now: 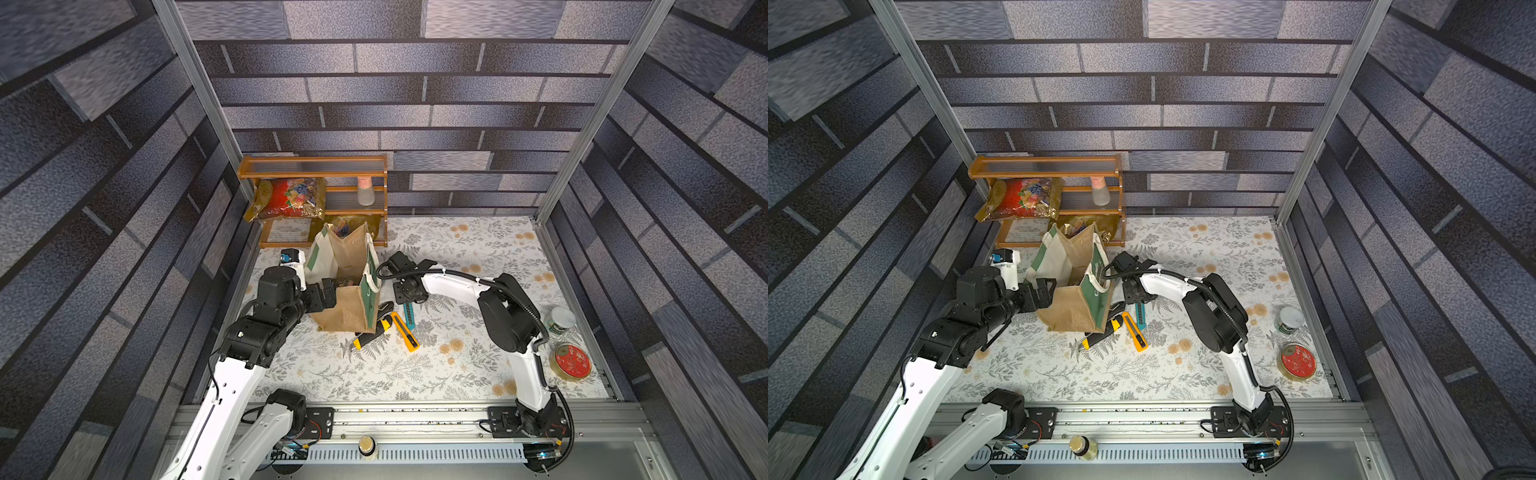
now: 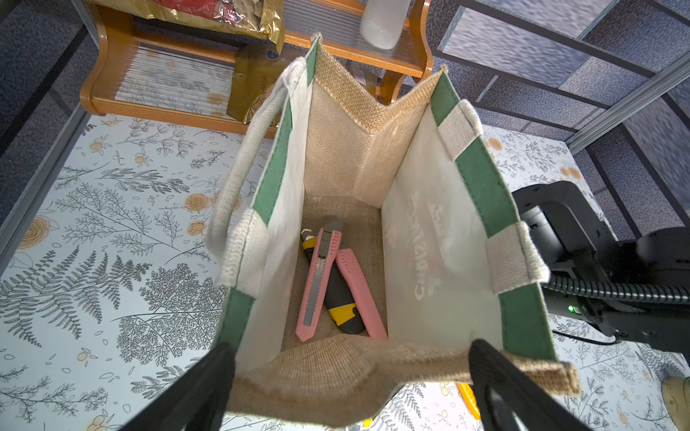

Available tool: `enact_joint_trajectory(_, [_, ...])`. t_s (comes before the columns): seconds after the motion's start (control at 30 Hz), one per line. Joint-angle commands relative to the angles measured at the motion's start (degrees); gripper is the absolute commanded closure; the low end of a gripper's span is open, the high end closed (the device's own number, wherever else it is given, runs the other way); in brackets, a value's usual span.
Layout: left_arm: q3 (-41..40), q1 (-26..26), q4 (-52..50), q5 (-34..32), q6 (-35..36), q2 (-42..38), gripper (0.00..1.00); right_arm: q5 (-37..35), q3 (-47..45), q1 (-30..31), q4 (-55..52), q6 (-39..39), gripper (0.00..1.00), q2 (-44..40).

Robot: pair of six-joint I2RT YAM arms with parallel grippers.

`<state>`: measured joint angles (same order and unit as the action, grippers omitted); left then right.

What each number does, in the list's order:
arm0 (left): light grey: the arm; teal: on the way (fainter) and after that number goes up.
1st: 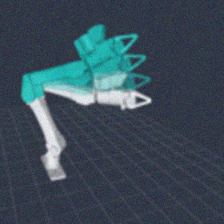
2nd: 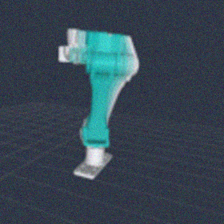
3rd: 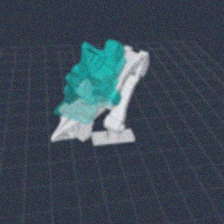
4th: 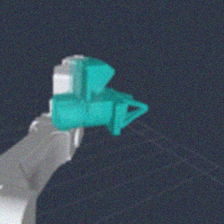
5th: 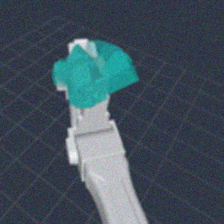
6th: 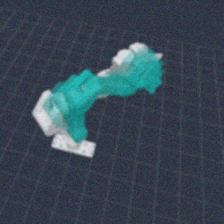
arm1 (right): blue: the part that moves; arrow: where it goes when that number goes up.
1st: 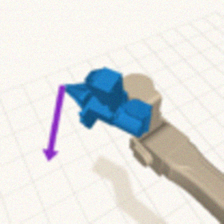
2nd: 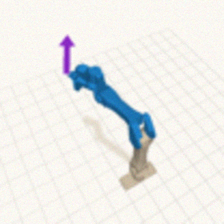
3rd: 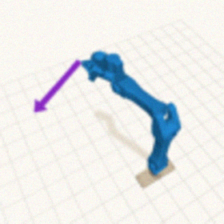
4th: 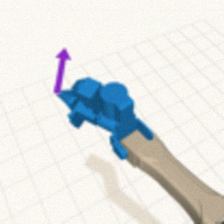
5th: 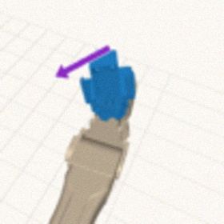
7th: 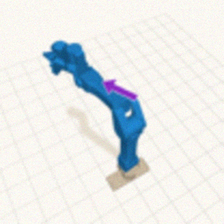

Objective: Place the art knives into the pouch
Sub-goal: Pick up the utility knife at the center of the board.

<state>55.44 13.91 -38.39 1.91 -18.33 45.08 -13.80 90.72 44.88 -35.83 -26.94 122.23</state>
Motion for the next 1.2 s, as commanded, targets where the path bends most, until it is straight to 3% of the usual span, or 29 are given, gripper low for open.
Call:
enact_joint_trajectory(0.0, [-0.4,-0.7,0.7,1.4,1.2,0.3,0.0,-1.6,1.4,-0.1,-2.8,0.3,0.5,2.2])
enact_joint_trajectory(0.53, [-0.6,-1.5,1.2,2.5,1.0,1.5,0.0,-1.5,0.5,0.2,-1.2,-2.4,0.67,3.4])
enact_joint_trajectory(1.17, [-0.5,-1.6,0.7,1.9,1.1,1.5,0.0,-2.5,-4.9,0.1,5.4,-6.5,0.75,-7.9])
